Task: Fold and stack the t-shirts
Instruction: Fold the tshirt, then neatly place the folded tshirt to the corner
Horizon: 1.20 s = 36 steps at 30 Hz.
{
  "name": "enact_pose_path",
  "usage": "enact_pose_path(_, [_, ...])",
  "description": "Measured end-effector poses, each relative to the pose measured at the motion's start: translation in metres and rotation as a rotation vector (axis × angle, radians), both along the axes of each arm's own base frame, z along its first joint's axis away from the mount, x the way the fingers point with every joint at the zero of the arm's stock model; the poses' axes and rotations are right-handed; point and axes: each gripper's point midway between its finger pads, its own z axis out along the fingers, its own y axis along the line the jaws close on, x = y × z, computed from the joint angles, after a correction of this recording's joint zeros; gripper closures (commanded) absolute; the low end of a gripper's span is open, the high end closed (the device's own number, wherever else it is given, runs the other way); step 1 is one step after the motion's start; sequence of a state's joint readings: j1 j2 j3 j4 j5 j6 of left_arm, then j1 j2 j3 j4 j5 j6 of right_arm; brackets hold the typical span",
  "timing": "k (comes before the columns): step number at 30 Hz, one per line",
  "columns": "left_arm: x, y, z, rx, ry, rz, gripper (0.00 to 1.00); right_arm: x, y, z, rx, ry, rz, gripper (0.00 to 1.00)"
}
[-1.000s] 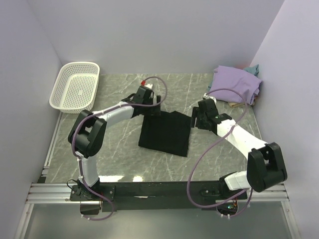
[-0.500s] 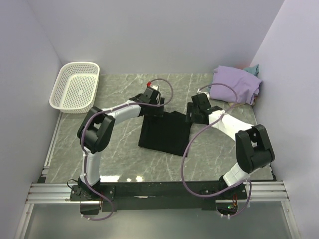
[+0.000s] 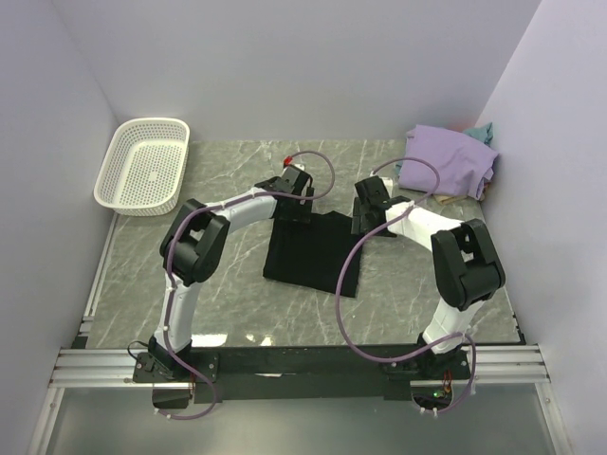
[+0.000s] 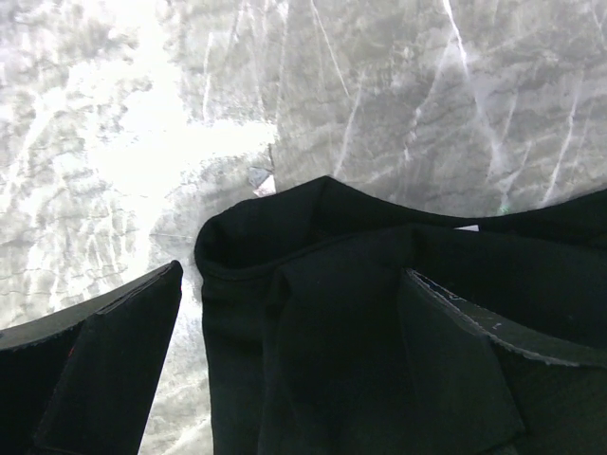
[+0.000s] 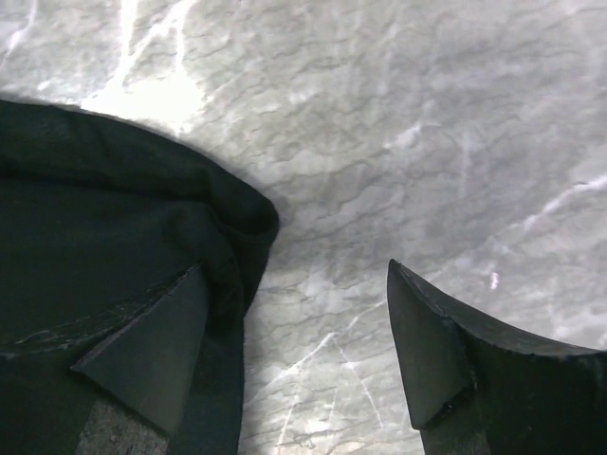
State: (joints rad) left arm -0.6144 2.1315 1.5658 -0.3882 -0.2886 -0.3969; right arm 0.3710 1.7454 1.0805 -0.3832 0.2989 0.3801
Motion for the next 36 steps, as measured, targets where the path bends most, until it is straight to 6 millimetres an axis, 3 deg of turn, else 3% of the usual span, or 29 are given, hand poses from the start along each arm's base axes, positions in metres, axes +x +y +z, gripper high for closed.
enact_pose_path(9, [0.004,0.010,0.001,0.027,-0.022,0.043,0.01,-0.001,-0.011,0.011,-0.036,-0.034,-0.044,0.18])
enact_pose_path(14, [0.001,0.030,0.008,0.066,-0.047,0.093,0.01,-0.007,-0.013,0.060,0.023,-0.160,-0.044,0.16])
enact_pose_path(18, [0.002,0.049,0.027,0.094,-0.086,0.159,0.01,-0.014,-0.011,0.100,0.109,-0.265,-0.031,0.16])
enact_pose_path(20, [0.002,0.054,0.038,0.092,-0.109,0.181,0.01,-0.016,-0.008,0.110,0.145,-0.289,-0.021,0.16])
enact_pose_path(22, [-0.001,0.059,0.049,0.075,-0.124,0.197,0.01,-0.019,-0.005,0.108,0.170,-0.286,-0.009,0.16])
enact_pose_path(28, [-0.027,0.068,0.066,0.022,-0.113,0.197,0.01,-0.038,0.003,0.079,0.215,-0.191,0.020,0.16])
enact_pose_path(36, [-0.060,0.072,0.030,0.016,0.012,0.171,0.01,-0.040,0.011,0.075,0.248,-0.169,0.042,0.16])
